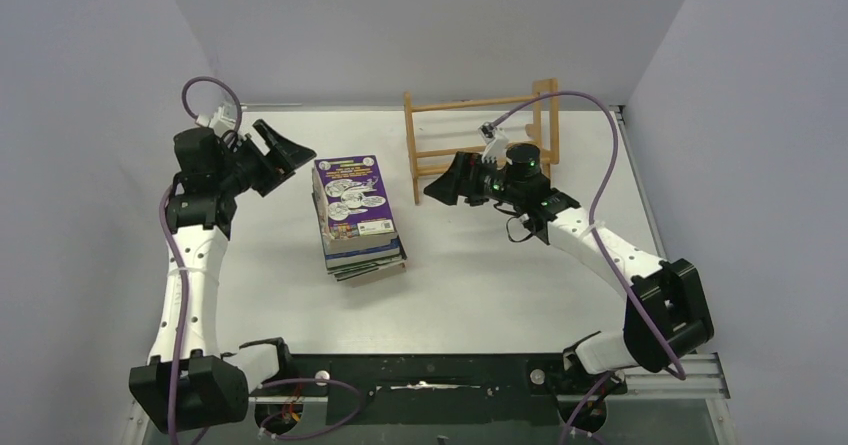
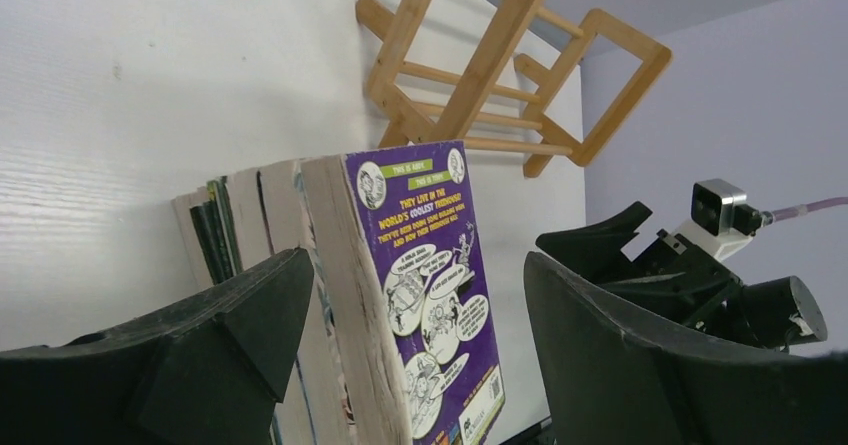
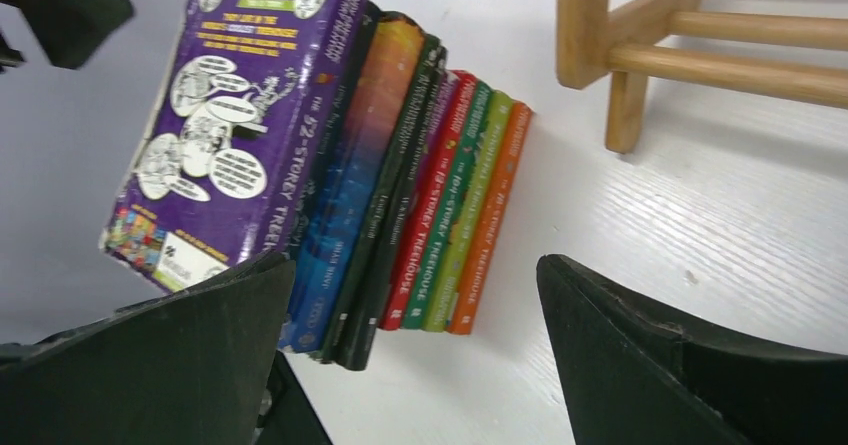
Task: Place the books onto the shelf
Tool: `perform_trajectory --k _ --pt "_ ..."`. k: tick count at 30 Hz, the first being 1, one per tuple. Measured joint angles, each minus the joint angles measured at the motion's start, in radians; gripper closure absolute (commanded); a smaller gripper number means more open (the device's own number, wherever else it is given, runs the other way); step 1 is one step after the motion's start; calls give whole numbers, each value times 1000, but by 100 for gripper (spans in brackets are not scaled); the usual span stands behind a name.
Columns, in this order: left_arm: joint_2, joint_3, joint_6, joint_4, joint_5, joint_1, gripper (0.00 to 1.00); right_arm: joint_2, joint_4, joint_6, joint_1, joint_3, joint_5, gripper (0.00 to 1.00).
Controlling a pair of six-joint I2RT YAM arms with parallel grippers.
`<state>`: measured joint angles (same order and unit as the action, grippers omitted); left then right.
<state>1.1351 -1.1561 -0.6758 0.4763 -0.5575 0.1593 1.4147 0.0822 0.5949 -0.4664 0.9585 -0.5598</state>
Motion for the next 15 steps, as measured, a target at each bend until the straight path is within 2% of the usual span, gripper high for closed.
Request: perform_trajectory --k 8,15 --pt "0 11 0 4 48 -150 21 39 166 183 16 -11 -138 2" --pt "27 11 12 60 129 -172 22 86 103 193 11 56 -118 1"
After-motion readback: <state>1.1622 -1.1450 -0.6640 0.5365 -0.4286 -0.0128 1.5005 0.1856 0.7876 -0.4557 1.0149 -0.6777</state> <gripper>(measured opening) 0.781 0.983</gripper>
